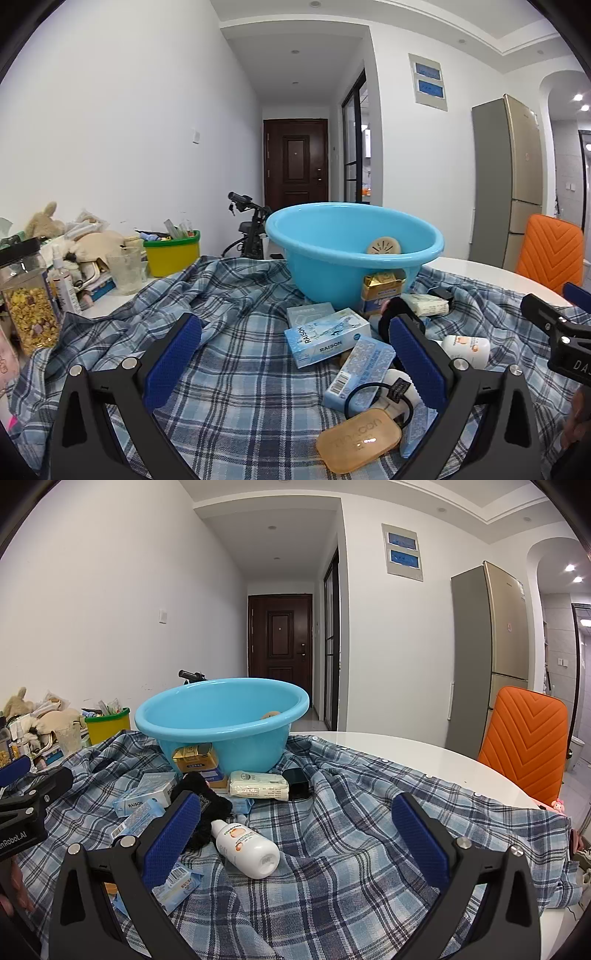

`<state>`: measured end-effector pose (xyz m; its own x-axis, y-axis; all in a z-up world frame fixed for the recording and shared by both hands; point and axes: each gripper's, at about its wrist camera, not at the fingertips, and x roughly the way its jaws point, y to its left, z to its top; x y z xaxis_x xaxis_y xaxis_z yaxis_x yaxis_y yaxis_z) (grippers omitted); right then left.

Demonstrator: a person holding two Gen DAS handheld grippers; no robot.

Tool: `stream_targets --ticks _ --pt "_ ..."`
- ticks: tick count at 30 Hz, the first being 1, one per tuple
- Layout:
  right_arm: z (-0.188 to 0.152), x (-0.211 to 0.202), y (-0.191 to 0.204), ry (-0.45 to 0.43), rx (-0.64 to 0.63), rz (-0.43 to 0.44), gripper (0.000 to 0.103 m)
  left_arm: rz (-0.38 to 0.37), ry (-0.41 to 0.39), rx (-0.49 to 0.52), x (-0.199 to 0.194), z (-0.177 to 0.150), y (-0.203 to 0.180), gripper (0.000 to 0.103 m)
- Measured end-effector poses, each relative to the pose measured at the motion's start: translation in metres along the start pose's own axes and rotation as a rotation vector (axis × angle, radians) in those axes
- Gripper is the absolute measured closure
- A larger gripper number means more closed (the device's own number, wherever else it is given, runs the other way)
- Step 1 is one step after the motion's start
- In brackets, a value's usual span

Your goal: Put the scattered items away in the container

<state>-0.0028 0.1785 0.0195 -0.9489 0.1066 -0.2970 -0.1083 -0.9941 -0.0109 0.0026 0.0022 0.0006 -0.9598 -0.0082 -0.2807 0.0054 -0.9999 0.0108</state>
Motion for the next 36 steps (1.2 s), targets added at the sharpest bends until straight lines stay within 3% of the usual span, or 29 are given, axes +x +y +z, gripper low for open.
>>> stream_targets --ticks 19,36 --pt "0.001 -0.004 0.0 0.0 0.003 -0.005 0.0 -0.062 0.002 -0.002 -0.002 0.0 0.0 0.0" --pt "0.0 0.005 0.0 0.005 0.005 0.001 0.0 -0.023 0.003 -0.014 -0.001 0.001 0.002 0.0"
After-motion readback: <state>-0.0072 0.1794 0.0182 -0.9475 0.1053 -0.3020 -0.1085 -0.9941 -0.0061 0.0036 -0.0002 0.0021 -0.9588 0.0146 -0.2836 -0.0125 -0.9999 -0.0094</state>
